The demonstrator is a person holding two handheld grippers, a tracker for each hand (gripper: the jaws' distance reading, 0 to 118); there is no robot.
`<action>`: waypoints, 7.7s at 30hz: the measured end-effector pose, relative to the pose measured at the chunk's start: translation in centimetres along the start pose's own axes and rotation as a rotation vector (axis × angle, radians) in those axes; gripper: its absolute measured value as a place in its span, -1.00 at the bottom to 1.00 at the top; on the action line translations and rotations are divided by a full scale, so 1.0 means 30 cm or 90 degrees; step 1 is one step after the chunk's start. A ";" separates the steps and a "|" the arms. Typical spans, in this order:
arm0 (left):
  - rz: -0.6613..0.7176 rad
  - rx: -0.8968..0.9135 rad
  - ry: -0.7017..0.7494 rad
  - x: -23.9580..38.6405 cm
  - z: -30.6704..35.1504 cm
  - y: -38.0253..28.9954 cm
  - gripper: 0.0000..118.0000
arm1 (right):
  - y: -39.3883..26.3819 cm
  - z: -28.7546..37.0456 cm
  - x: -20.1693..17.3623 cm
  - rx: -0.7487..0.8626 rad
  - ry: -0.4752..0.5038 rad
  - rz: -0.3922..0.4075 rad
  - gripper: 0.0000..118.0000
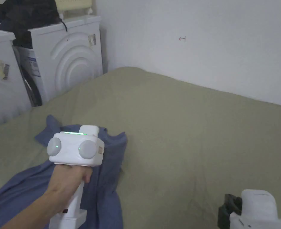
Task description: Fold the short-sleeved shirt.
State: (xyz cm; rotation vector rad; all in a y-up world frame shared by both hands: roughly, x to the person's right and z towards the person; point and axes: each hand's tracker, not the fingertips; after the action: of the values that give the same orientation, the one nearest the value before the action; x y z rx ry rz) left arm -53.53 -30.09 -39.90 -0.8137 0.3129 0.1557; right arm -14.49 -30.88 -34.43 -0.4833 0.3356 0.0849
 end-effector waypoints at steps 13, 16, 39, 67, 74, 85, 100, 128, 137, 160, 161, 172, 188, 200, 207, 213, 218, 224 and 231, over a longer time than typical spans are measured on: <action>-0.190 0.061 -0.275 0.897 0.303 0.098 -0.99 | -0.029 0.422 0.488 0.050 -0.192 -0.062 -0.87; -0.213 0.048 -0.359 1.138 0.337 0.081 -0.99 | -0.058 0.490 0.590 0.046 -0.244 -0.062 -0.87; -0.313 -0.139 -0.459 1.723 0.070 -0.430 -0.88 | -0.264 0.477 0.901 -0.016 -0.344 -0.161 -0.87; -0.129 0.146 -0.163 0.562 0.469 -0.419 -1.00 | -0.214 0.497 0.512 0.022 -0.236 -0.126 -0.87; -0.122 0.041 -0.182 0.662 0.169 -0.287 -1.00 | -0.216 0.379 0.534 -0.004 -0.217 -0.132 -0.87; -0.229 -0.120 -0.058 0.811 -0.267 -0.209 0.86 | -0.273 0.269 0.612 -0.060 -0.222 -0.145 -0.87; -0.200 -0.147 -0.162 0.856 -0.187 -0.188 -0.93 | -0.128 -0.020 1.088 -0.179 -0.280 -0.182 -0.87; -0.160 -0.014 -0.134 0.651 0.095 -0.074 -0.92 | -0.016 0.159 1.102 -0.175 -0.265 -0.174 -0.83; -0.136 0.106 -0.098 0.514 0.454 0.141 -0.92 | 0.239 0.467 0.985 -0.054 -0.280 -0.134 -0.83; -0.133 0.267 -0.005 0.859 0.452 0.742 -0.92 | 0.914 0.223 1.220 0.066 -0.363 -0.107 -0.83; -0.129 0.267 -0.002 0.876 0.421 0.763 -0.92 | 0.925 0.187 1.233 0.065 -0.366 -0.106 -0.83; -0.147 0.232 0.005 0.967 0.056 0.667 -0.92 | 0.710 -0.132 1.316 0.007 -0.363 -0.120 -0.83; -0.194 0.108 -0.064 0.780 0.073 0.050 -0.92 | 0.019 0.089 1.172 -0.100 -0.301 -0.187 -0.83; -0.178 0.027 -0.094 0.503 0.314 -0.380 -0.92 | -0.330 0.504 0.999 -0.152 -0.275 -0.194 -0.83; -0.175 -0.033 -0.112 0.458 0.256 -0.527 -0.92 | -0.474 0.487 0.968 -0.208 -0.261 -0.197 -0.82; -0.160 -0.063 -0.117 0.443 0.216 -0.554 -0.92 | -0.493 0.452 0.974 -0.241 -0.264 -0.206 -0.80; -0.167 -0.062 -0.119 0.436 0.226 -0.544 0.95 | -0.436 0.495 0.894 -0.197 -0.303 -0.178 0.96; -0.151 -0.036 -0.127 0.414 0.341 -0.563 0.48 | -0.373 0.470 0.696 -0.151 -0.229 -0.166 0.28; -0.150 -0.047 -0.136 0.347 0.342 -0.643 -1.00 | -0.431 0.434 0.477 -0.153 -0.161 -0.159 -0.87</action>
State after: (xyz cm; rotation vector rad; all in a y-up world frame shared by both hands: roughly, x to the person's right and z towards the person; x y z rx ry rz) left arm -36.57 -35.46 -23.47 -0.8913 0.0084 0.0328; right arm 4.88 -36.18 -22.71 -0.7404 0.0151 -0.0576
